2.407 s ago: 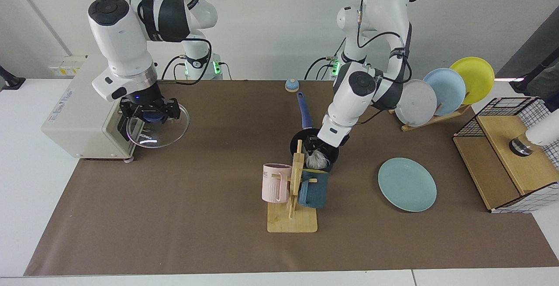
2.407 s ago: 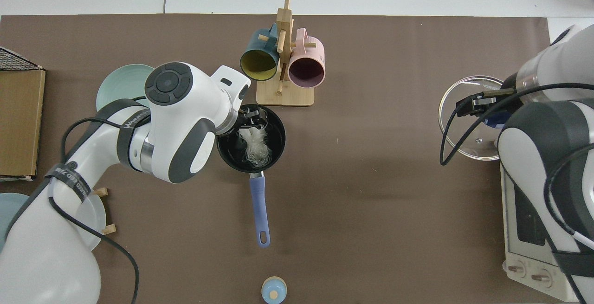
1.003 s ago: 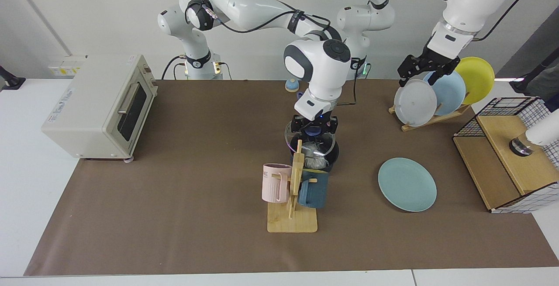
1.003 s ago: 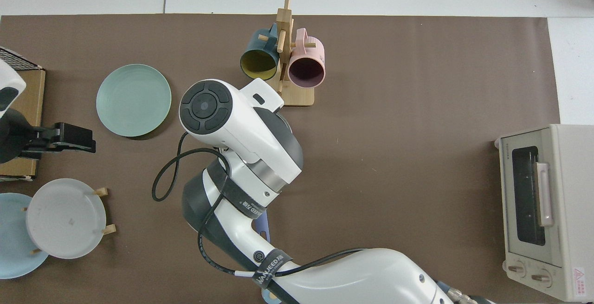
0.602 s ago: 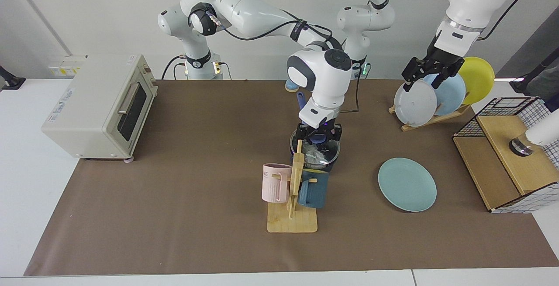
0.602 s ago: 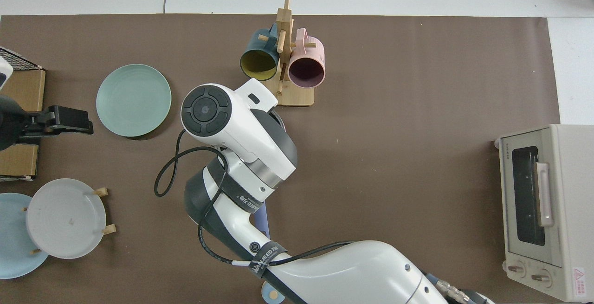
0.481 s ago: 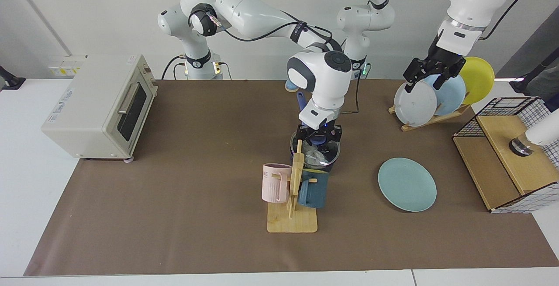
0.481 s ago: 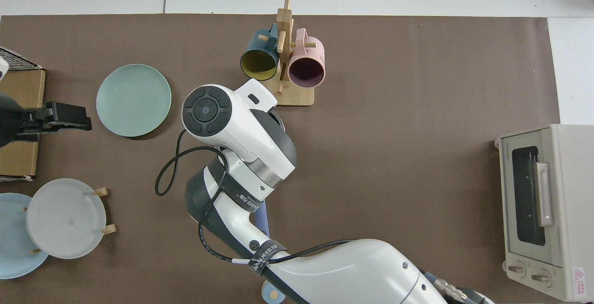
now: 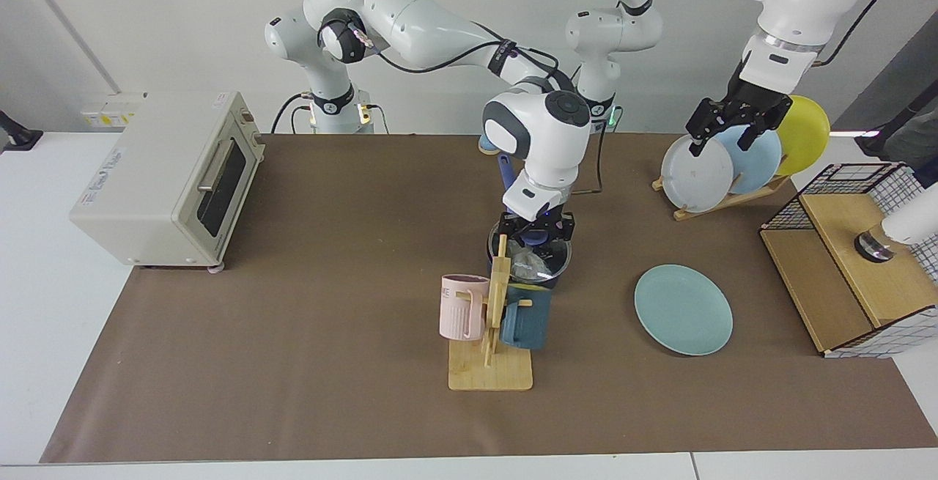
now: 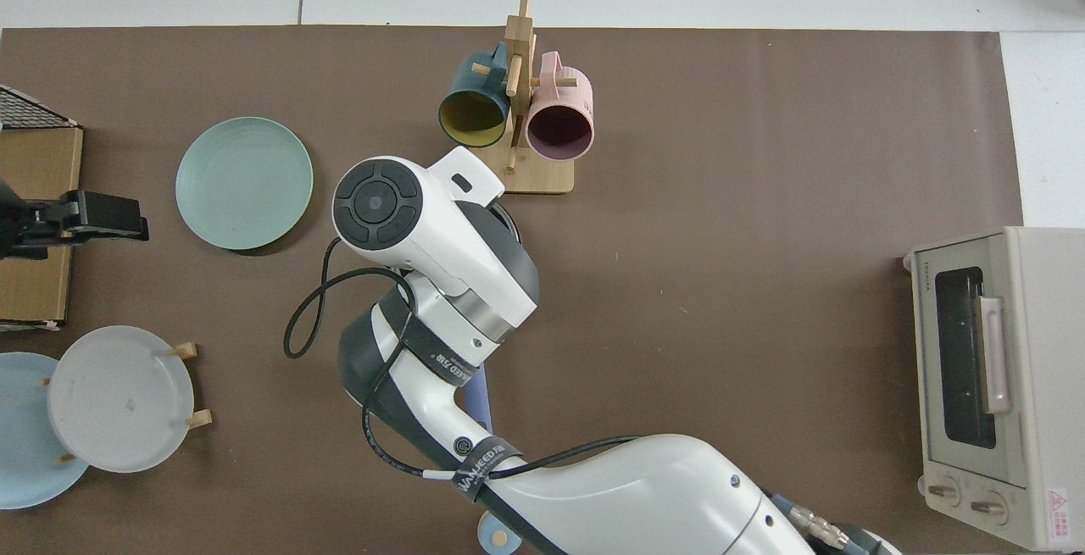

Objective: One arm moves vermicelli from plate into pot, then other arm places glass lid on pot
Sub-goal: 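Carry the glass lid over the saucepan with the right gripper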

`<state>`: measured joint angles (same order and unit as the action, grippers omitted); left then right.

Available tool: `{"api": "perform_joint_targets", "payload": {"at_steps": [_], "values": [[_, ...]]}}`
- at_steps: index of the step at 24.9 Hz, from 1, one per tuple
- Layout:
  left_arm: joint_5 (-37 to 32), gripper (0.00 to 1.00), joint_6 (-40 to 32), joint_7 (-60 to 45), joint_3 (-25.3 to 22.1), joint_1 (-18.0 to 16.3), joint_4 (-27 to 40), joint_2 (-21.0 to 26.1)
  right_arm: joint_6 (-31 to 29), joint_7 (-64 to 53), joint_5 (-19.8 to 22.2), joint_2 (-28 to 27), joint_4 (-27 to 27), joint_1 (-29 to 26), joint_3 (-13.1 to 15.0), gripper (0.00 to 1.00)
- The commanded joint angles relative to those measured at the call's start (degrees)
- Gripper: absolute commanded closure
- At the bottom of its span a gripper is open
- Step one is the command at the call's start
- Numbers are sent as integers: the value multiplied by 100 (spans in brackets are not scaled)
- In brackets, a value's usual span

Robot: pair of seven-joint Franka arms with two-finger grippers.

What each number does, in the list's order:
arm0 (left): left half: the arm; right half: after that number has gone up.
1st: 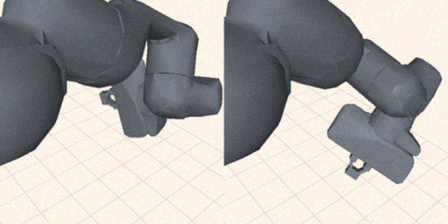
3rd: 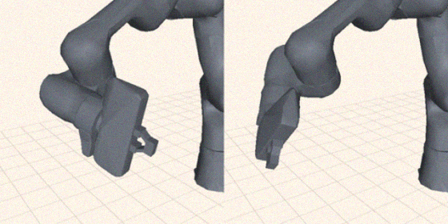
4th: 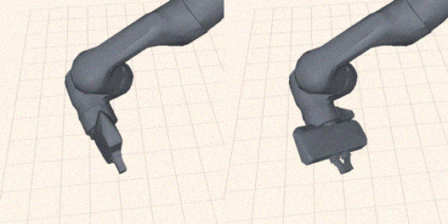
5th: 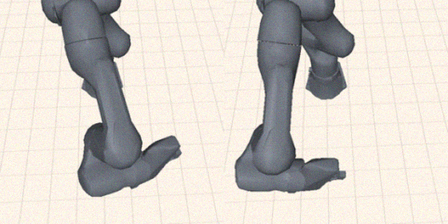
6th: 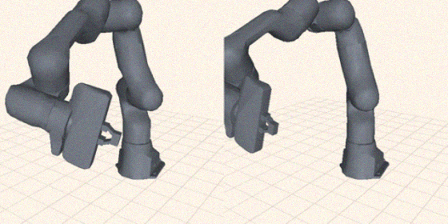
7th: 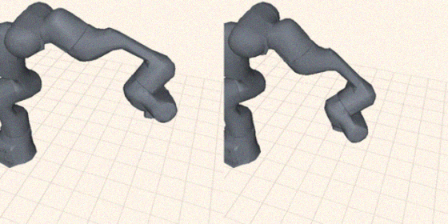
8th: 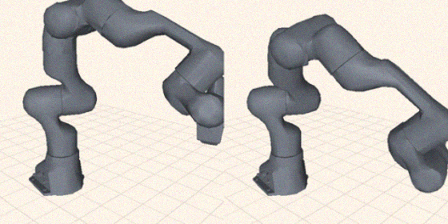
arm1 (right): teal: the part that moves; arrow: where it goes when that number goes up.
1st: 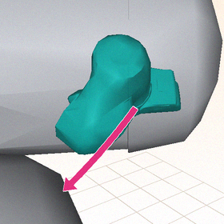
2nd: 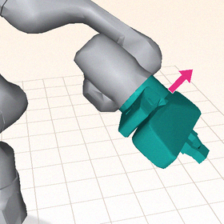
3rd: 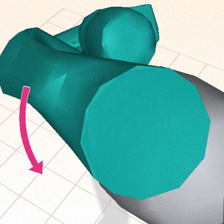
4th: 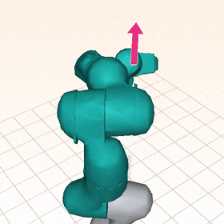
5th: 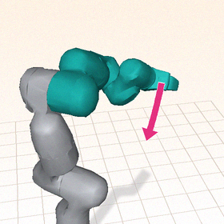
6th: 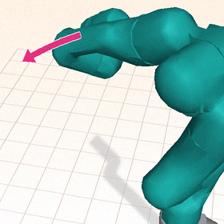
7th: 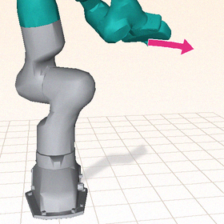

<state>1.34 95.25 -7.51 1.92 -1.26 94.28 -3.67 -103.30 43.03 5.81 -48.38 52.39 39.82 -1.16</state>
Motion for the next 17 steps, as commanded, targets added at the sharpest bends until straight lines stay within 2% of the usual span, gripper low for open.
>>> {"api": "perform_joint_targets", "payload": {"at_steps": [1, 6, 7, 8, 9, 10, 11, 12, 13, 17], "values": [[-91, 0, -24, 65, 19, -50, 125, -99, 108, 30, -168, -75, -212, -80, -95, 100], [-91, 0, -270, 74, 10, -50, 117, -108, 161, 30, -203, -57, -212, -106, -95, 100], [-91, 0, -270, 74, 10, -58, 117, -108, 170, 30, -229, -57, -212, -115, -95, 89], [-91, 0, -287, 65, 1, -58, 117, -108, 170, 22, -238, -49, -203, -124, -95, 68], [-91, 0, -296, 48, 1, -58, 117, -99, 170, 21, -238, -40, -195, -115, -95, 40], [-91, 0, -314, 30, 1, -58, 99, -99, 179, 30, -238, -31, -195, -115, -95, 23], [-99, 0, -349, 39, 1, -50, 73, -99, 179, 22, -238, -22, -195, -124, -95, 18], [-99, 0, -349, 39, 1, -50, 82, -99, 179, 21, -238, -22, -195, -124, -95, 3], [-99, 0, -340, 39, 10, -50, 73, -99, 179, 30, -238, -22, -195, -115, -87, 0], [-91, 0, -349, 39, 36, -32, 73, -90, 187, 30, -229, 4, -195, -115, -69, 0]]}}
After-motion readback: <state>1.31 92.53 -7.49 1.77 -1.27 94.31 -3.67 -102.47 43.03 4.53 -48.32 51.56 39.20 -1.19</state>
